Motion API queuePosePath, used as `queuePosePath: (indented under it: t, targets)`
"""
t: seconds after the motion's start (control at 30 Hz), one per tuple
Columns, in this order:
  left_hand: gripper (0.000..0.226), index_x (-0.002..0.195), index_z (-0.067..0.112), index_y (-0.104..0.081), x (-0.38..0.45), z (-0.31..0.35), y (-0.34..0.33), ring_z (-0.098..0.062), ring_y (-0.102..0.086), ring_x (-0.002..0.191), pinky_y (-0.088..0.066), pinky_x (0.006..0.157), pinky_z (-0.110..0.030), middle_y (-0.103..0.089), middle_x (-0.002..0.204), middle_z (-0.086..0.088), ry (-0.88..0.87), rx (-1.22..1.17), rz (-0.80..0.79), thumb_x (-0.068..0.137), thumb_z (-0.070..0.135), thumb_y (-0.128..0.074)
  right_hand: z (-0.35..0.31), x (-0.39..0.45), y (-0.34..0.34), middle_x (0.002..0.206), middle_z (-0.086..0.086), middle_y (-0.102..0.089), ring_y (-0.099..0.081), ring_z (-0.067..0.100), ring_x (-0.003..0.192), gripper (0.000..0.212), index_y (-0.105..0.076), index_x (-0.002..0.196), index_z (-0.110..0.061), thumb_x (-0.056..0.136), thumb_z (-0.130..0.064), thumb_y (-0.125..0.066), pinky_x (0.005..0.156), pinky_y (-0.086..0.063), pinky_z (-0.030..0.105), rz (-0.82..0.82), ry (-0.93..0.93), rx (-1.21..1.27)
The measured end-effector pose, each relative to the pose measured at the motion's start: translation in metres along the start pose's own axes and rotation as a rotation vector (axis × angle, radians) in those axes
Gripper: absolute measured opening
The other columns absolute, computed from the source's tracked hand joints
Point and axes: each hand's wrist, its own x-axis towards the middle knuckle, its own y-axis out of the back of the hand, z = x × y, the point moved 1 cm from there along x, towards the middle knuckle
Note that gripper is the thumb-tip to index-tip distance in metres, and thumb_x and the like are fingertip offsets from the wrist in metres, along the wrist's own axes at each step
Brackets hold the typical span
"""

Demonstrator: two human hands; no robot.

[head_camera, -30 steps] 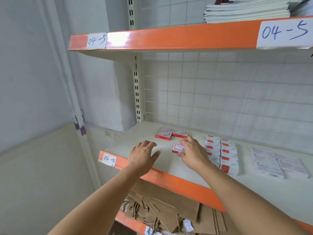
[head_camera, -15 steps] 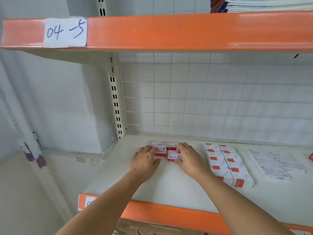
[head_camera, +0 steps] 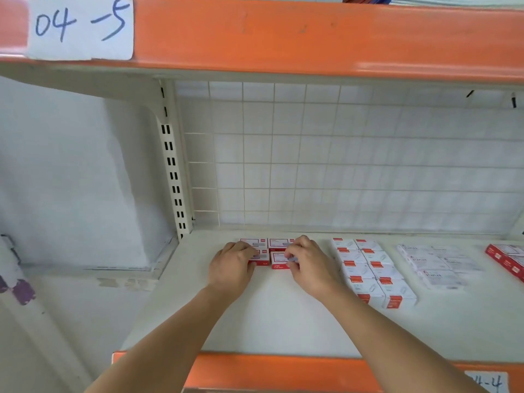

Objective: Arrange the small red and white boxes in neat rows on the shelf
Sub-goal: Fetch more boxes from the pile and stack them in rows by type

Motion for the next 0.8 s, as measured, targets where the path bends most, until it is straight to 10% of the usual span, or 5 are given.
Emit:
queuePosePath:
  t: [0.8]
  targets:
    - [0.034,0.126,0.024,-0.054,-0.002,0.0078,0.0036,-0.014,-0.044,0.119,-0.04,0.088,-0.026,-0.052,0.128,0.009,0.011,-0.032,0.004,0.094,0.033,-0.049,-0.0013,0.0064,-0.0049,0.125,-0.004,-0.05,-0.046,0.015,0.117,0.031,-0.053,0.126,-0.019,0.097,-0.028,-0.049,0.078,-0.045,0.029,0.005,-0.043,-0.052]
